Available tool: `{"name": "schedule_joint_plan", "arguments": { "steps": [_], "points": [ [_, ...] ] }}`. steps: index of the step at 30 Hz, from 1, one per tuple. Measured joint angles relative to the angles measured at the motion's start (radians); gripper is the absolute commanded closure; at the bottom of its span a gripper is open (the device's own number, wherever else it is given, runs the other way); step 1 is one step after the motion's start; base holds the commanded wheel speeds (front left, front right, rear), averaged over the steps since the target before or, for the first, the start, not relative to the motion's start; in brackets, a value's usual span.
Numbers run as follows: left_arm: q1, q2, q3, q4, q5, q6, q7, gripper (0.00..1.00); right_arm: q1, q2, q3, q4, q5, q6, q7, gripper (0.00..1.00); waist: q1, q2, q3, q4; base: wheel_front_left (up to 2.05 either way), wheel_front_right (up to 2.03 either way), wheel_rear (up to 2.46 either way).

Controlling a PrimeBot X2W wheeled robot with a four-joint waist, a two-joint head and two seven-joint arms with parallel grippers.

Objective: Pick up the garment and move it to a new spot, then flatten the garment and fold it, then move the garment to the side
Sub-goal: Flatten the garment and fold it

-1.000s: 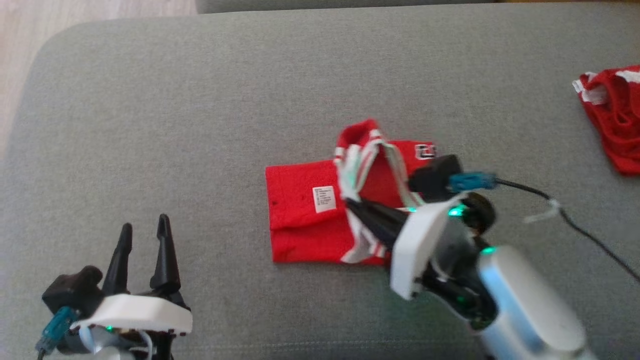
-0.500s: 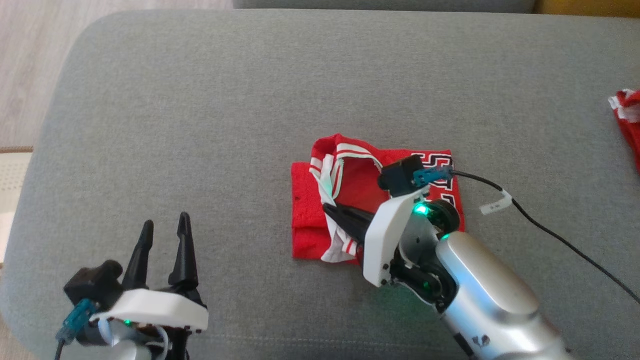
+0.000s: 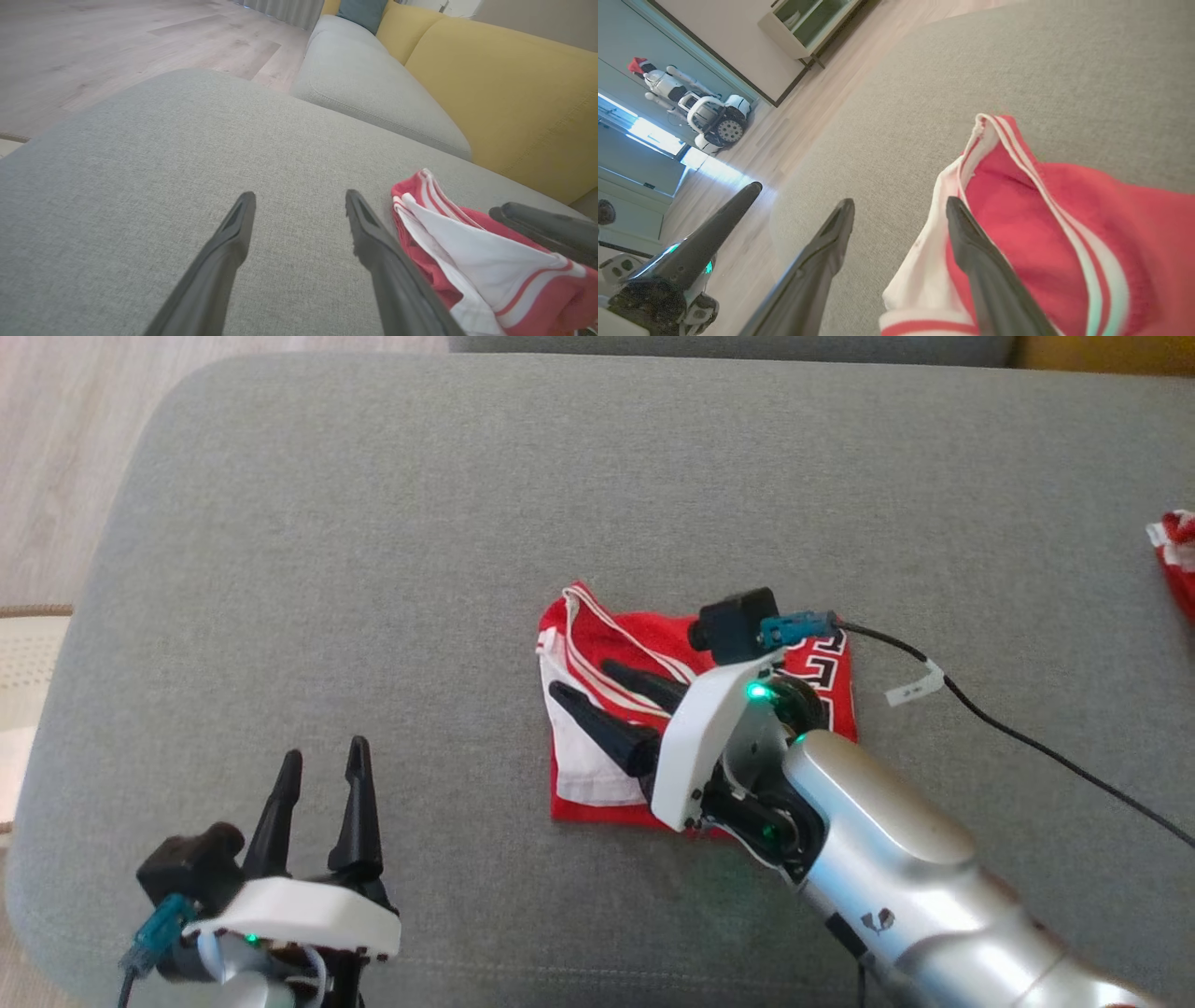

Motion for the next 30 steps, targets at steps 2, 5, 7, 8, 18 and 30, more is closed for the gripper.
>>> {"name": "schedule_joint_plan", "arguments": {
  "steps": [2, 5, 7, 8, 18, 30],
  "points": [
    [0.000, 0.000, 0.000, 0.000, 0.000, 0.000, -0.002, 0.00, -0.016, 0.000, 0.016, 0.003, 0.014, 0.000, -0.018, 0.00, 0.0000, 0.0000, 0.000, -0.008, 0.00, 0.00, 0.00],
    [0.000, 0.000, 0.000, 0.000, 0.000, 0.000, -0.002, 0.00, -0.035, 0.000, 0.026, 0.005, 0.031, 0.000, -0.046, 0.00, 0.0000, 0.0000, 0.001, -0.021, 0.00, 0.00, 0.00],
    [0.000, 0.000, 0.000, 0.000, 0.000, 0.000, -0.002, 0.00, -0.046, 0.000, 0.023, 0.004, 0.044, 0.000, -0.074, 0.00, 0.0000, 0.0000, 0.002, -0.030, 0.00, 0.00, 0.00],
    [0.000, 0.000, 0.000, 0.000, 0.000, 0.000, -0.002, 0.00, -0.053, 0.000, 0.019, 0.004, 0.047, 0.000, -0.088, 0.00, 0.0000, 0.0000, 0.002, -0.035, 0.00, 0.00, 0.00],
    [0.000, 0.007, 0.003, -0.011, 0.002, 0.002, -0.002, 0.00, -0.092, 0.000, -0.135, 0.046, -0.066, 0.000, -0.239, 0.00, 0.0000, 0.0000, 0.000, -0.083, 0.00, 0.00, 0.00],
    [-0.015, 0.008, -0.001, -0.022, 0.017, 0.001, -0.002, 0.00, 0.091, 0.000, -0.280, -0.008, -0.340, 0.000, -0.387, 0.49, 0.0000, 0.0000, 0.000, -0.115, 0.00, 0.00, 0.00]
  ]
}}
